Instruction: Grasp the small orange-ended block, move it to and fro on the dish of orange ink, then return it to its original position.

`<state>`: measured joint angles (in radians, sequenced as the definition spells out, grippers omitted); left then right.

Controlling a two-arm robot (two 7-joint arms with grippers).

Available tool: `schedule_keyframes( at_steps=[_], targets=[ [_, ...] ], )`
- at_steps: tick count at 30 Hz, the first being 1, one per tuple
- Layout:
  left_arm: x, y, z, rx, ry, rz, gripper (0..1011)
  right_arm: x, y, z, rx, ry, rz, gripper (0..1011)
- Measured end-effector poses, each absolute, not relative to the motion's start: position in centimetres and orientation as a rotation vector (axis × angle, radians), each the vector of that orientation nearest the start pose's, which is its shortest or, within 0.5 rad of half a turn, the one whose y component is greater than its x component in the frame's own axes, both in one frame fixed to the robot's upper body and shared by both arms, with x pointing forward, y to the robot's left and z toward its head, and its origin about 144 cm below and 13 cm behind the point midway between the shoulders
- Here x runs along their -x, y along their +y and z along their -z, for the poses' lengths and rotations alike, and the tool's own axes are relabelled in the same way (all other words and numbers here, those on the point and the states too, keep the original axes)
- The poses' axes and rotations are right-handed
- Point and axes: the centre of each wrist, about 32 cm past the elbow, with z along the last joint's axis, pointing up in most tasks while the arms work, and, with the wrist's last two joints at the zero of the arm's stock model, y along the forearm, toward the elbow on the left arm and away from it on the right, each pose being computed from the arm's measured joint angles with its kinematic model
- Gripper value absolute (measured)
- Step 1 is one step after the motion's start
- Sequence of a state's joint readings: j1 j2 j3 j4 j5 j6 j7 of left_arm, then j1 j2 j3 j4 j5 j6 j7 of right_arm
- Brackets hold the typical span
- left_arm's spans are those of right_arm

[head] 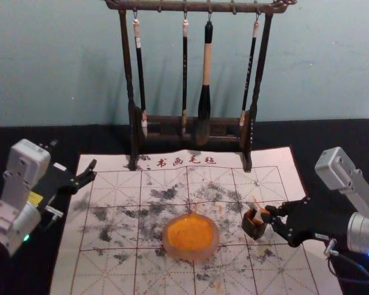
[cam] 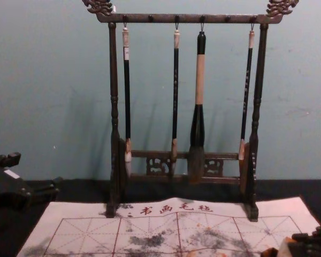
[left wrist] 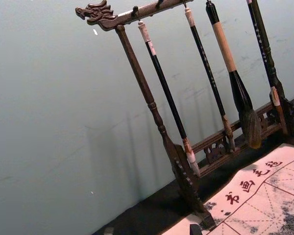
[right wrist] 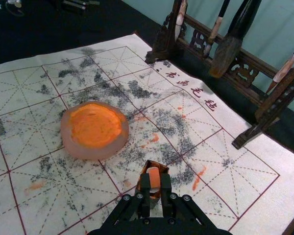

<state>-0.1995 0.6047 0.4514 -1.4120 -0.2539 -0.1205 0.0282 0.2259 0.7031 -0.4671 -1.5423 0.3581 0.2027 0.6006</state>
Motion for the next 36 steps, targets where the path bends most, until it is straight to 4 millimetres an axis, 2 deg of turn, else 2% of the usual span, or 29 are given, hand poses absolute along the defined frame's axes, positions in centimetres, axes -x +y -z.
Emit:
schedule_keyframes(
  at_steps=[28, 32, 36],
  targets=[
    [-48.86, 30.97, -113.98, -0.304, -0.285, -1.248, 1001, -49.01, -31.50, -118.27, 0.493, 0.017, 0.642, 105],
    [-48.86, 30.97, -113.98, -0.305, -0.285, -1.248, 1001, -48.99, -31.49, -118.21, 0.498, 0.018, 0.642, 186],
    [-48.86, 30.97, -113.98, -0.304, -0.285, -1.248, 1001, -48.99, -31.49, -118.21, 0.497, 0.018, 0.642, 317]
  ],
)
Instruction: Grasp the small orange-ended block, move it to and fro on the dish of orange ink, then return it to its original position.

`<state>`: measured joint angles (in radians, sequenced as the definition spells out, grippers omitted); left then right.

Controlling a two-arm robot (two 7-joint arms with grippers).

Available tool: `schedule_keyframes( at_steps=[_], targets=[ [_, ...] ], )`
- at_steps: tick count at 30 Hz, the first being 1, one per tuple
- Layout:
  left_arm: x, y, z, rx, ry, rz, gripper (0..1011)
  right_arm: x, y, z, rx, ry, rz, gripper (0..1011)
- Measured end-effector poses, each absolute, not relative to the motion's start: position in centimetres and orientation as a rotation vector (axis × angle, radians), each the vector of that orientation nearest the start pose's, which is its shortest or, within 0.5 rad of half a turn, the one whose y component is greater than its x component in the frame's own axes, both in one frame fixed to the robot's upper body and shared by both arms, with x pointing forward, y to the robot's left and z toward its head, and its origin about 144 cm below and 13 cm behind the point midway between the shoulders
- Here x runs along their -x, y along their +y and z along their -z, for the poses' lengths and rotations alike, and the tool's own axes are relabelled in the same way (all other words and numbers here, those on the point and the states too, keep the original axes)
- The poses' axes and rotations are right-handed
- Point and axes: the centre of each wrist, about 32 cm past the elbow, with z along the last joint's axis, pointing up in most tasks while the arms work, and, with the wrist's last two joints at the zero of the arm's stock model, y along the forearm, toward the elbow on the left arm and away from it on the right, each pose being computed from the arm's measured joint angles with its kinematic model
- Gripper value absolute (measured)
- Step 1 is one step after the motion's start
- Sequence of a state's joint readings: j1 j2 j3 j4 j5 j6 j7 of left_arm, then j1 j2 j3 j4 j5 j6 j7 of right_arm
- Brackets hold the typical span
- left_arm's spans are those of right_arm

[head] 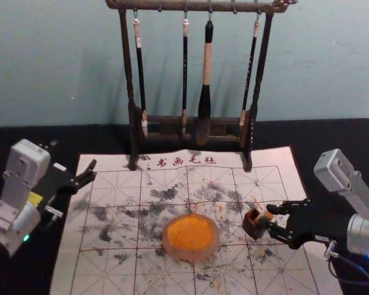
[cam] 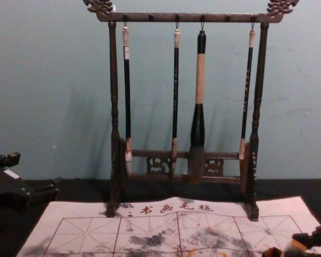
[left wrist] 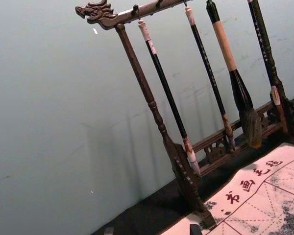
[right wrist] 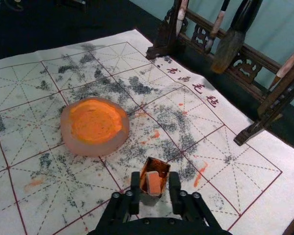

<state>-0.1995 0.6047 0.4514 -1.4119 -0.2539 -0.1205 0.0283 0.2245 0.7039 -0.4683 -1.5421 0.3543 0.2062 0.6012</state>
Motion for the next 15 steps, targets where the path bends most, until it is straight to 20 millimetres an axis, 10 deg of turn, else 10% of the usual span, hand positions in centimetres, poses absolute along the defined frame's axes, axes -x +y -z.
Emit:
schedule_keyframes(
  at_steps=[15],
  targets=[
    [-48.87, 30.97, -113.98, -0.304, -0.285, -1.248, 1001, -49.01, -31.50, -118.27, 0.494, 0.017, 0.642, 794]
  ],
)
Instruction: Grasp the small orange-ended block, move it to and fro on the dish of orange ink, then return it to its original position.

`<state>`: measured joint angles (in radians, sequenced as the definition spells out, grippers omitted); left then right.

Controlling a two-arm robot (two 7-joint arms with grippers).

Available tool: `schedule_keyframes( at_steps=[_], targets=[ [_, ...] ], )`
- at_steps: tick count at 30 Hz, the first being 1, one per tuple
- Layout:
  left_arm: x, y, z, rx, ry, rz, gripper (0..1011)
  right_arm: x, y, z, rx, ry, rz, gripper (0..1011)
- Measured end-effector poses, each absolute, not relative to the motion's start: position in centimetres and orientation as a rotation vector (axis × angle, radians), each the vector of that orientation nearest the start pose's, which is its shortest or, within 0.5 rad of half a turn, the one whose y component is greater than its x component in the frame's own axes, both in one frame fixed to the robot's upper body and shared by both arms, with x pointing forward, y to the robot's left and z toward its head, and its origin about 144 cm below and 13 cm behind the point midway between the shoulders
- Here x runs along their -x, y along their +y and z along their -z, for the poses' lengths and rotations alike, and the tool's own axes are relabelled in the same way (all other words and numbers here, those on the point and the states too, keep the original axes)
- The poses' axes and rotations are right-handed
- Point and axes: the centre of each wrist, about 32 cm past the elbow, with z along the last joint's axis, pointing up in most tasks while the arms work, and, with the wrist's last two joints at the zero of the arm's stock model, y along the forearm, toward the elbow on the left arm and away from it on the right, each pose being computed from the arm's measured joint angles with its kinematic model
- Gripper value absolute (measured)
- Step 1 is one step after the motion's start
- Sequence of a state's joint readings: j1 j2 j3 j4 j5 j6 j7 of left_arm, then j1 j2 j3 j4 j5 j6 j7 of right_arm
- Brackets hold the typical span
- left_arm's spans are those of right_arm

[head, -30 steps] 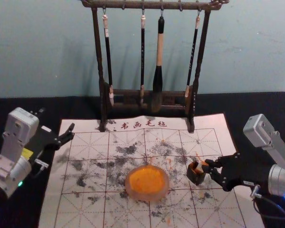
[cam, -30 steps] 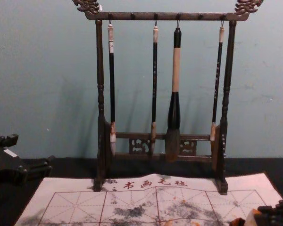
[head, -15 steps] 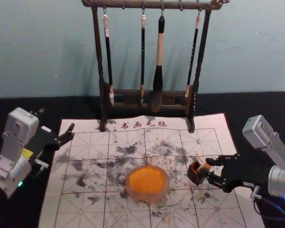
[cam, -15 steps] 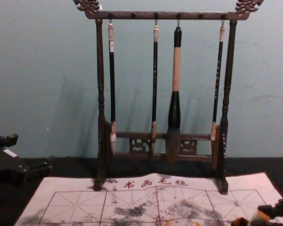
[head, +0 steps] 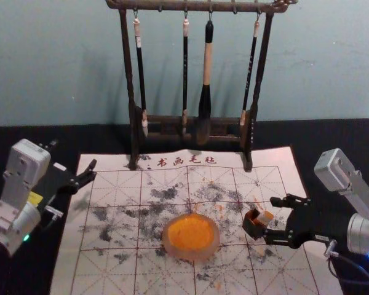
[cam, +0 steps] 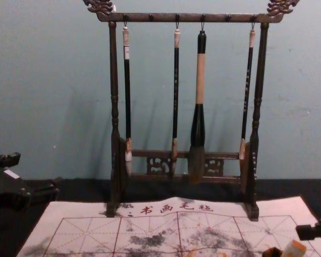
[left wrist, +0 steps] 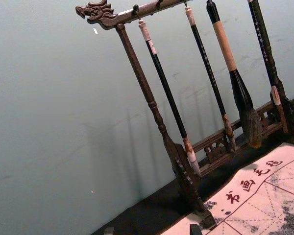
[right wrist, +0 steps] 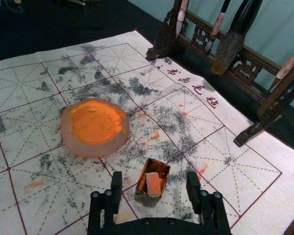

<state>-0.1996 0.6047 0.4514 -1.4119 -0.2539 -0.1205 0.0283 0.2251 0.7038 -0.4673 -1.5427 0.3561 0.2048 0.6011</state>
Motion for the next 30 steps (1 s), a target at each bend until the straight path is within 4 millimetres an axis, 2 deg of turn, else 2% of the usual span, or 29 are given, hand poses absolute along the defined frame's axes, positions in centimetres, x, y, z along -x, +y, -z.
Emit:
schedule_keyframes(
  at_steps=[8, 18, 24, 30],
  targets=[
    [-48.9, 31.0, -114.0, -0.304, -0.285, -1.248, 1001, -49.0, -31.5, -118.3, 0.492, 0.015, 0.643, 1002],
    [-48.9, 31.0, -114.0, -0.304, -0.285, -1.248, 1001, -48.6, -31.0, -119.0, 0.405, -0.033, 0.710, 1000],
    [-48.9, 31.0, -114.0, -0.304, -0.285, -1.248, 1001, -48.0, -30.1, -119.4, 0.272, -0.093, 0.911, 1000],
    [-48.9, 31.0, -114.0, -0.304, -0.285, -1.248, 1001, -47.4, -29.4, -118.3, 0.267, -0.184, 1.126, 1000]
  ],
)
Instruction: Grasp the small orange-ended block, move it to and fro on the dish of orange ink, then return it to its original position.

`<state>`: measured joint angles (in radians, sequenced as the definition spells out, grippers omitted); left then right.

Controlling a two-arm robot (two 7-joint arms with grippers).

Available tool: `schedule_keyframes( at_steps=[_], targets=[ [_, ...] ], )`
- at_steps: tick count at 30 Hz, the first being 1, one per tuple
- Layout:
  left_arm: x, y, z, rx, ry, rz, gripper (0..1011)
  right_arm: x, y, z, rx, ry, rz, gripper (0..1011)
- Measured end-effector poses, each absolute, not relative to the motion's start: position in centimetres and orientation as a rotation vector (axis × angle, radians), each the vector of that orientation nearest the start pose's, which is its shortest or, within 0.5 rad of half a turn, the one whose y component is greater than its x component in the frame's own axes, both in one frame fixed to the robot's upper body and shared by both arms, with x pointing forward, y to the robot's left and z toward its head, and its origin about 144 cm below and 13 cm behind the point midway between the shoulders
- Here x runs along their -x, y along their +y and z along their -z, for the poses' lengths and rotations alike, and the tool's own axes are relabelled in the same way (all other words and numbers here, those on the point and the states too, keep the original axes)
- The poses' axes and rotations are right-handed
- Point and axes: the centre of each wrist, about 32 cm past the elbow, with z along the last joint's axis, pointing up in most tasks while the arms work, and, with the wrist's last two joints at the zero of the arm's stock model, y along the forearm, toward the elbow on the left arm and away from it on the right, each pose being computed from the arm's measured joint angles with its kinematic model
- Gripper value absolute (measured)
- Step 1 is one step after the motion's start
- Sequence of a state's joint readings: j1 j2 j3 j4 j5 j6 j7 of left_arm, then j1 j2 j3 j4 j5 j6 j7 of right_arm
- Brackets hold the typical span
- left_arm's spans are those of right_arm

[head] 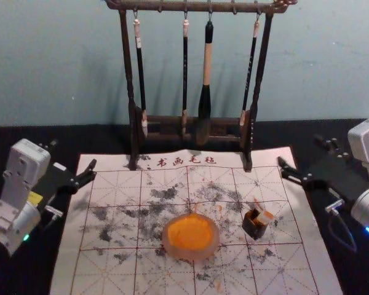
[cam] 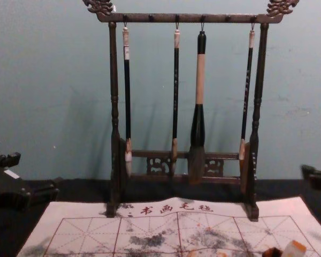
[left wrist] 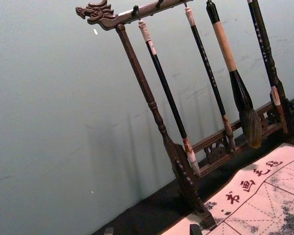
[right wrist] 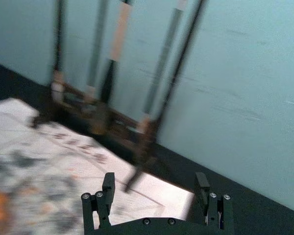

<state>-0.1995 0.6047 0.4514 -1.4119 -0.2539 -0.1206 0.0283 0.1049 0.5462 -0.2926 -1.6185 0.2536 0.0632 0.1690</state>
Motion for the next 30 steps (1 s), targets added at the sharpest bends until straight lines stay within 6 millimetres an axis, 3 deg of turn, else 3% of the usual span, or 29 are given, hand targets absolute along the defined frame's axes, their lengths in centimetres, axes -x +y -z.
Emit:
schedule_keyframes(
  at_steps=[3, 13, 30],
  targets=[
    [-48.9, 31.0, -114.0, -0.305, -0.285, -1.248, 1001, -47.3, -29.3, -117.0, 0.320, -0.225, 1.242, 1000],
    [-48.9, 31.0, -114.0, -0.304, -0.285, -1.248, 1001, -46.6, -29.4, -113.6, 0.469, -0.249, 1.343, 1000],
    [-48.9, 31.0, -114.0, -0.305, -0.285, -1.248, 1001, -47.0, -29.5, -113.2, 0.484, -0.231, 1.364, 1000]
  ],
)
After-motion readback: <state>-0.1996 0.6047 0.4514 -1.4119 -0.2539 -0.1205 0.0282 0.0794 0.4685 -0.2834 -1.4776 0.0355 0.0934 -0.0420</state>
